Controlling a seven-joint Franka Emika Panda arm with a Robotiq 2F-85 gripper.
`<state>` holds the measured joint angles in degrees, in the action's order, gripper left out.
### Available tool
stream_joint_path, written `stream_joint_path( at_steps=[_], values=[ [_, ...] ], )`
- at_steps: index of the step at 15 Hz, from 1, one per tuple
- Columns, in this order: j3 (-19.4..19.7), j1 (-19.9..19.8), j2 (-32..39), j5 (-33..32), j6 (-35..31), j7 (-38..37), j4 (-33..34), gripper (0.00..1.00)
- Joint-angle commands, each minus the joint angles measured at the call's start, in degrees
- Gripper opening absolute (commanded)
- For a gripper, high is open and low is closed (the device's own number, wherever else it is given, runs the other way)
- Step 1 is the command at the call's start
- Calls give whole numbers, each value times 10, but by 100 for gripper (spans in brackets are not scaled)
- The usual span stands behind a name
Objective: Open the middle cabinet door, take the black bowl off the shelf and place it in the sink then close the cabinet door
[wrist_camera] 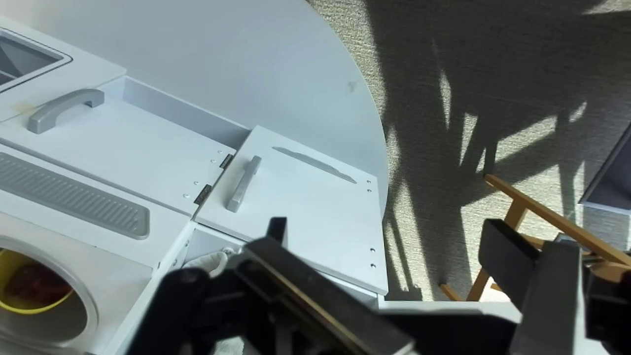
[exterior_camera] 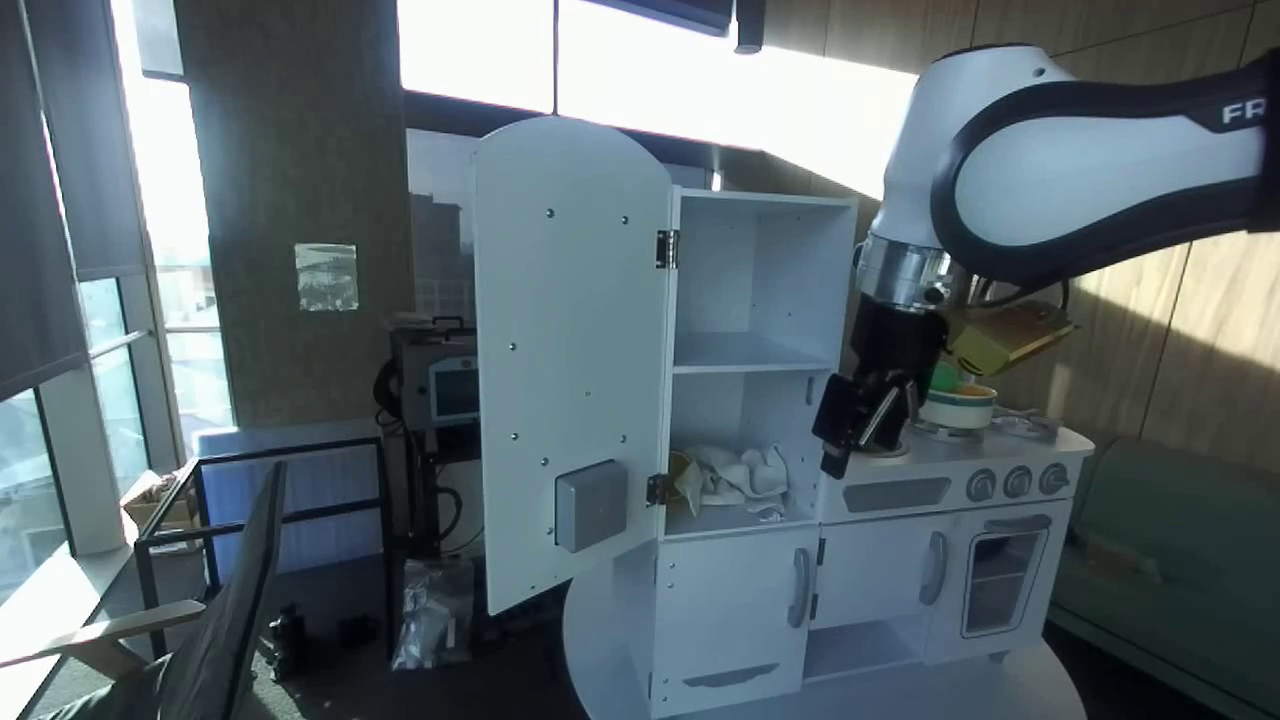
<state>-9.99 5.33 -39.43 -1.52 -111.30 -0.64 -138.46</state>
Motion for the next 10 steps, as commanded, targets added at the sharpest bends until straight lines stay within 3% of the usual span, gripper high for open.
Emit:
stream_joint_path(
  at_steps=[1, 2, 4, 10],
  values=[
    [6, 8, 1, -5, 1, -5, 1, 100],
    [6, 8, 1, -5, 1, -5, 1, 100],
    [-1, -29, 65, -40, 2, -41, -1, 100],
    [48, -110, 210, -90, -110, -150, -18, 100]
  ],
)
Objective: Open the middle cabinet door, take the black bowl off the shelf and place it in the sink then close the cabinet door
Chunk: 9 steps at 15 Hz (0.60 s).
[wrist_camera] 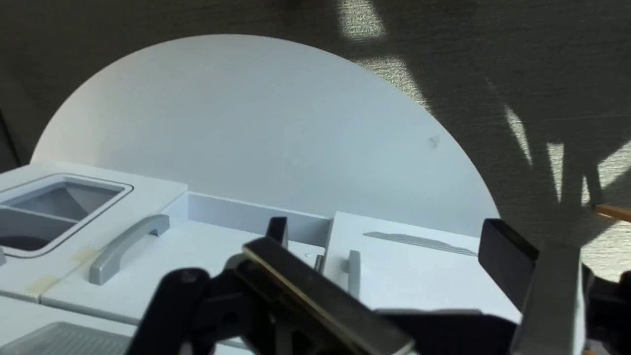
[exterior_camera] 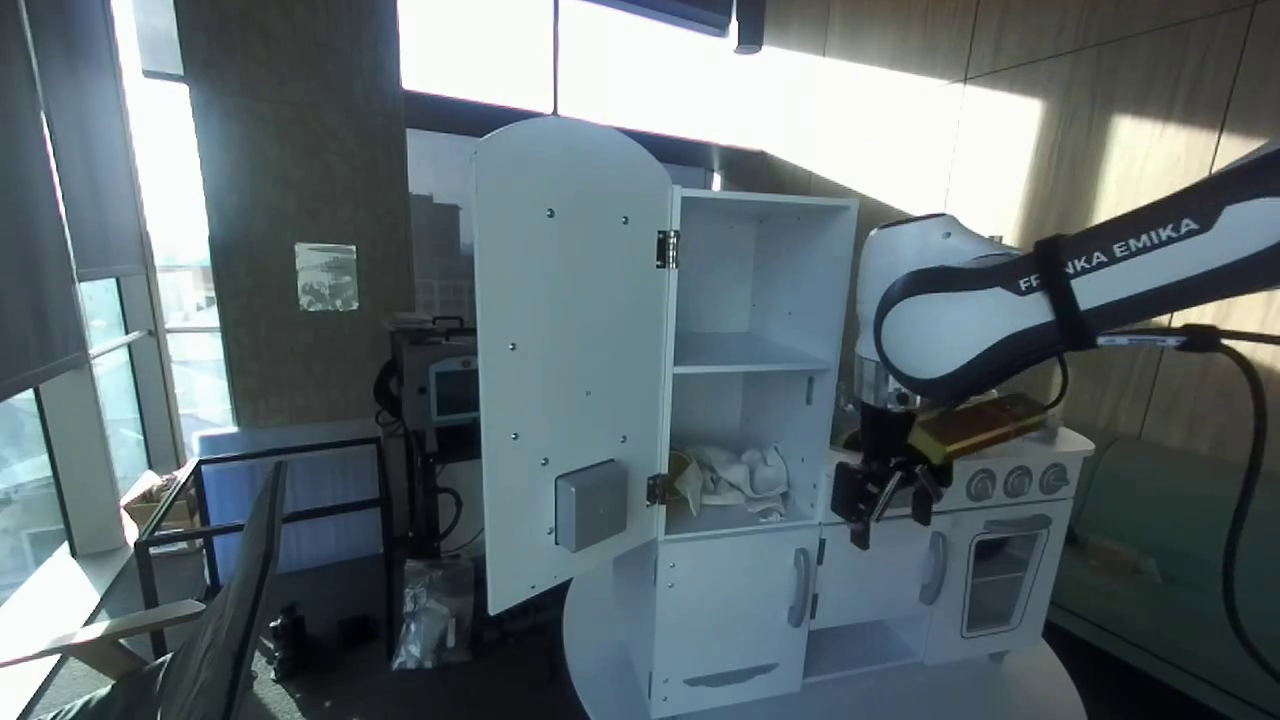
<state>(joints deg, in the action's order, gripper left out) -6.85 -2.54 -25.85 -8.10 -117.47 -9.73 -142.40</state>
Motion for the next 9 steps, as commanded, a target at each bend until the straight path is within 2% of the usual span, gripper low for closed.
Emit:
stream_joint_path(
  at_steps=[1, 3, 9],
  values=[
    [23, -41, 95, -35, -64, -75, 24, 100],
    [43, -53, 123, -57, -99, -79, 22, 100],
    [112, -59, 125, -57, -161, 50, -8, 100]
  ],
)
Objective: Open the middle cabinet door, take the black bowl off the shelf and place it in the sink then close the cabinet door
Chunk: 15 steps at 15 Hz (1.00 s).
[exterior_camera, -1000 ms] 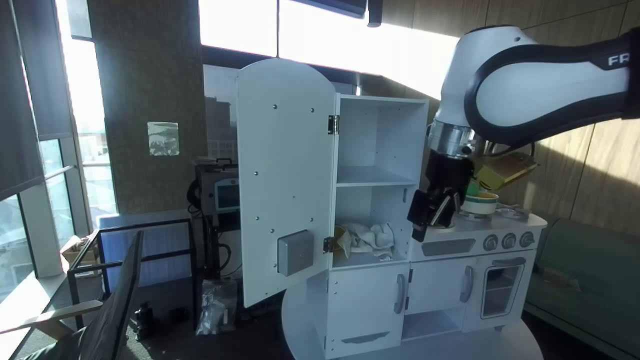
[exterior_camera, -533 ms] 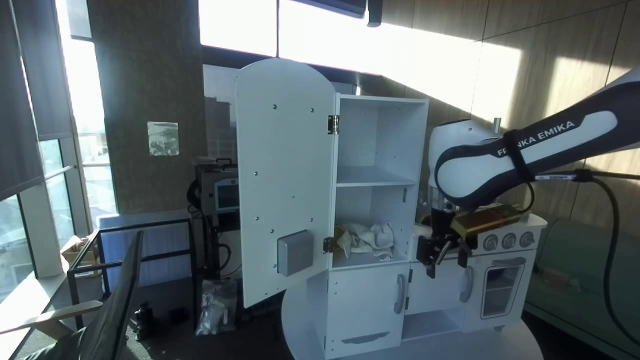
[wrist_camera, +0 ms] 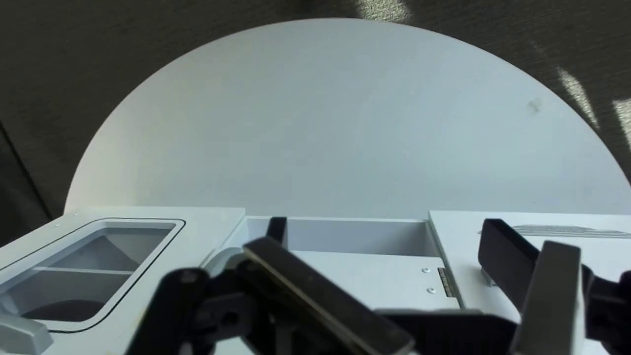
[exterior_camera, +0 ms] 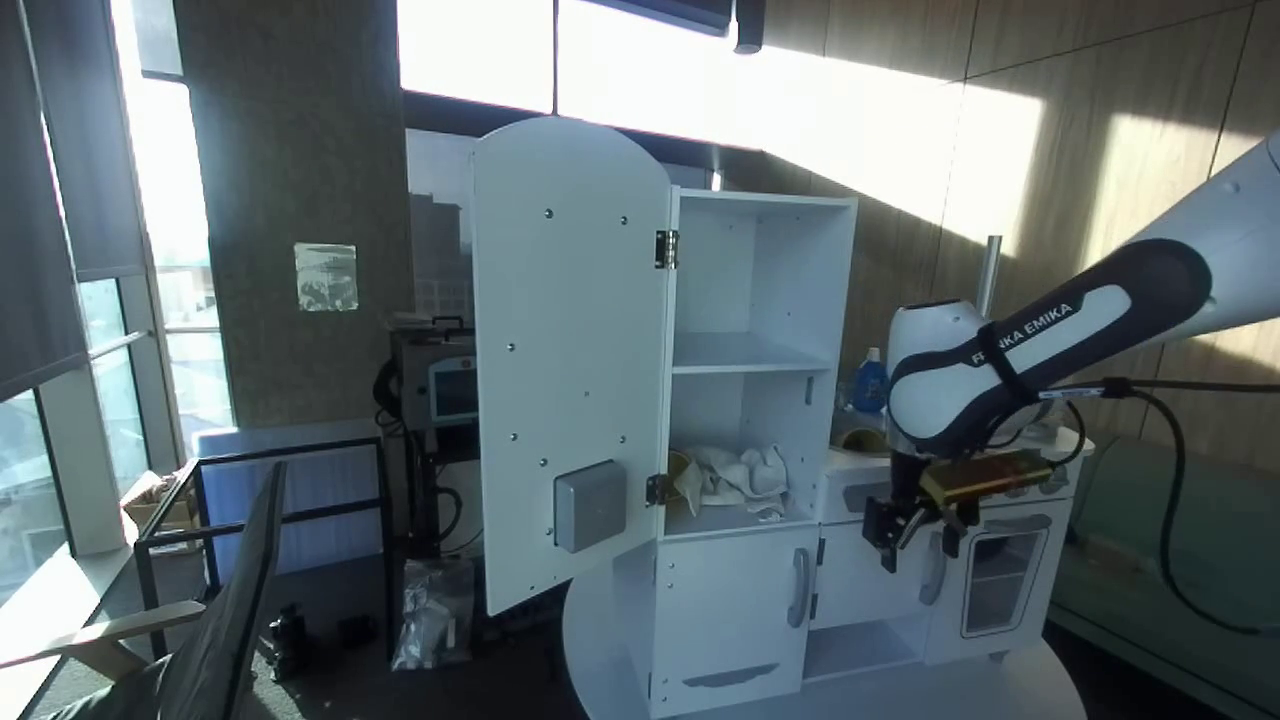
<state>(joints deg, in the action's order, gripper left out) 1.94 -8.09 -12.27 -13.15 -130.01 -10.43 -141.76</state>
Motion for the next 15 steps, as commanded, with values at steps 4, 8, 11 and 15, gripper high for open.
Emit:
stream_joint_path(
  at_steps=[4, 8, 11, 15],
  values=[
    [47, -31, 5, -68, -103, 54, -31, 100],
    [58, -61, 48, -120, -249, 4, -48, 100],
    [75, -65, 99, -93, -296, 23, -34, 100],
    [95, -63, 147, -83, -328, 41, -4, 100]
  ],
)
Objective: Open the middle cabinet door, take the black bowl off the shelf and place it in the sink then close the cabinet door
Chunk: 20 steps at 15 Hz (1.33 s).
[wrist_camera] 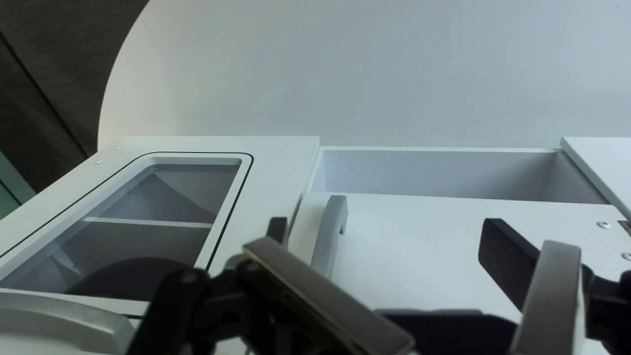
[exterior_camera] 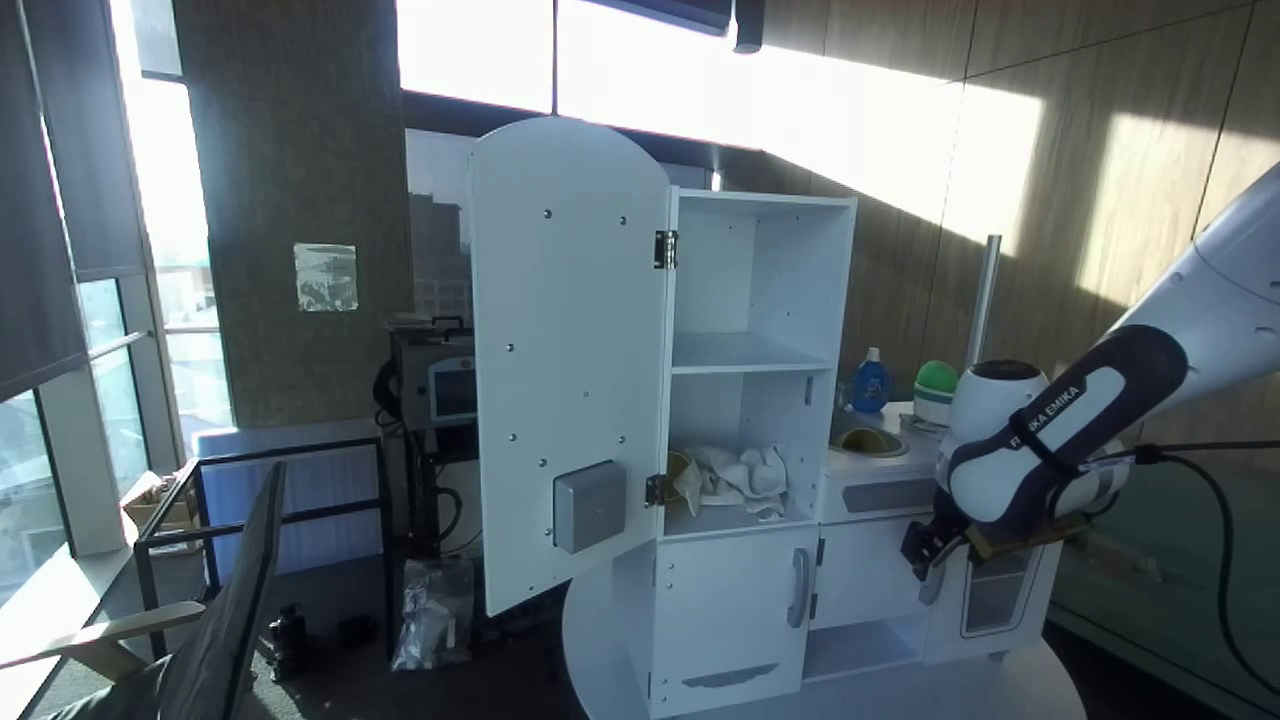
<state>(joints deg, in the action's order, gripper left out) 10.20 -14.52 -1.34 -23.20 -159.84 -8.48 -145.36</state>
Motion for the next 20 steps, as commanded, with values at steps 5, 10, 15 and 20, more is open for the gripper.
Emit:
stream_joint_path(
  at_steps=[5, 10, 15, 20],
  values=[
    [20, 10, 64, 25, -11, 70, 64, 100],
    [41, 16, 73, -49, 41, 37, 99, 100],
    [38, 21, 86, -45, 41, 45, 120, 100],
    [40, 39, 102, -51, 44, 38, 127, 73]
  ],
)
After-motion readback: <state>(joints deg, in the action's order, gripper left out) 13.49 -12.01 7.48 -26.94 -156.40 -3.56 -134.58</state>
